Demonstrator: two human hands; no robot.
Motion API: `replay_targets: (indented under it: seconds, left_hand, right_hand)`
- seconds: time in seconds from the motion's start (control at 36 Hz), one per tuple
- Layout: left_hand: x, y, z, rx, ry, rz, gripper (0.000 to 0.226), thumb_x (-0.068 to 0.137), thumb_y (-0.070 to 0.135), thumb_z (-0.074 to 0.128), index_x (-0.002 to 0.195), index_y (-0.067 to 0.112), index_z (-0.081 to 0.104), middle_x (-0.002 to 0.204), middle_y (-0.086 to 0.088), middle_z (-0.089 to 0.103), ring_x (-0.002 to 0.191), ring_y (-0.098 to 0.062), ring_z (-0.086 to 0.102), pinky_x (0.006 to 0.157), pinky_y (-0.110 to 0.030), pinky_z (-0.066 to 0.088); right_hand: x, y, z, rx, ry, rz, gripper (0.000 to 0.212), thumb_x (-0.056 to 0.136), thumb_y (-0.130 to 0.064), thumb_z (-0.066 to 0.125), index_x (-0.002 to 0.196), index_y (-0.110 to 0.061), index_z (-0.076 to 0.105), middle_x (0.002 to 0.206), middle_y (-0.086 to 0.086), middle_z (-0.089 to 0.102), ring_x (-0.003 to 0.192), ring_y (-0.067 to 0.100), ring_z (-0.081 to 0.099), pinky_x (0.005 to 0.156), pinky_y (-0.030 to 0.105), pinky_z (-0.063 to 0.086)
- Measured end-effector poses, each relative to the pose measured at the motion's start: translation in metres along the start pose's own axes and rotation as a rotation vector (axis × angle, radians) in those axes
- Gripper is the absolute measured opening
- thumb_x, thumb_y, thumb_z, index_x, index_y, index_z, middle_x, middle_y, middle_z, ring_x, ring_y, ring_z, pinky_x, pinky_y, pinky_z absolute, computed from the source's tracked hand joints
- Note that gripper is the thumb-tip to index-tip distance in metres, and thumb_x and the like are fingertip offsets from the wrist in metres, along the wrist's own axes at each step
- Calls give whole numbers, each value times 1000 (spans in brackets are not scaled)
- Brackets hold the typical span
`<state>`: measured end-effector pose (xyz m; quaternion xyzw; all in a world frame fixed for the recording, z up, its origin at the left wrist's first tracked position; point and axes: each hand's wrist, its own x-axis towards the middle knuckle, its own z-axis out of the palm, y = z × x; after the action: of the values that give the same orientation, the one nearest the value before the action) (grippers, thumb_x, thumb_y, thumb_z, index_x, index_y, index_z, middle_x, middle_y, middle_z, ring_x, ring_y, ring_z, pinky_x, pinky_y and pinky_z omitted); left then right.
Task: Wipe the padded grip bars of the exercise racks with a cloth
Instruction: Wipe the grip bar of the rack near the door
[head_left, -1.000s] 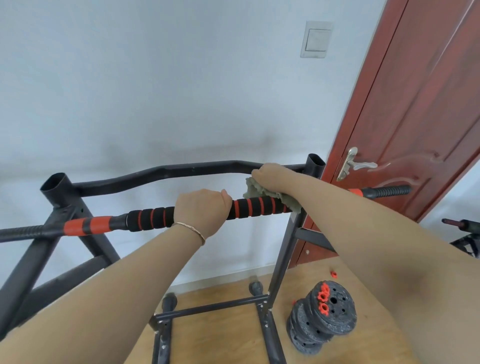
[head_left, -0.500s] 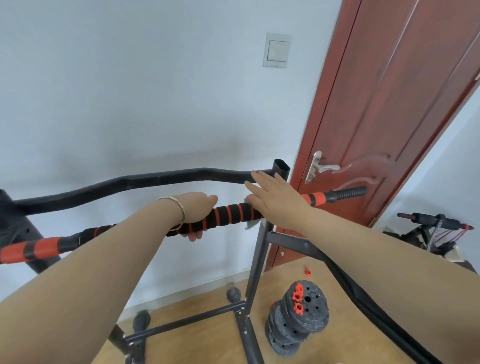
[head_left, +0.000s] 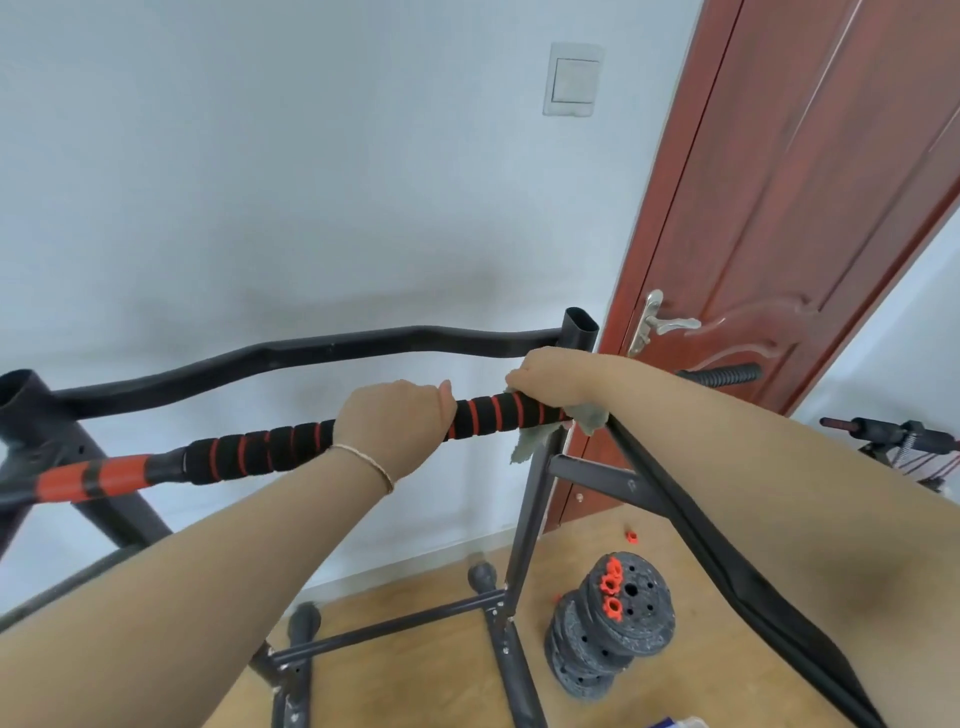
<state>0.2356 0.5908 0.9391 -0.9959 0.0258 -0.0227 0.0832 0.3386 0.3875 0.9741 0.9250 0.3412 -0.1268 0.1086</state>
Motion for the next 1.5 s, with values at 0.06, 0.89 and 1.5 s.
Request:
replay_targets:
  seconds: [0.06,0.89,1.5]
  left_hand:
    - [-4,-1,5,134,100,40,23,88,18,56,109,20,47,60,4,35,45,-15,33,43,-28,32]
    - [4,-28,5,-78,-30,-113,27,84,12,58,92,18,33,69,0,49,54,-17,44,44,-28,32]
    - [4,-64,10,181,-25,22,27,85,6,53,103,18,36,71,-1,42,56,-17,37,44,-30,31]
  right_hand:
    - [3,1,2,-14,74,-58,20,92,-29,40,88,-16,55,83,5,58,75,25,60,66,32,44]
    - [25,-18,-4,-219,324,72,22,97,-13,52,118,-6,51,104,8,64,84,24,55,73,31,40]
    - [24,-66,36,-327,742,-58,16,96,-27,55,95,-12,61,64,0,57,51,24,54,46,26,36]
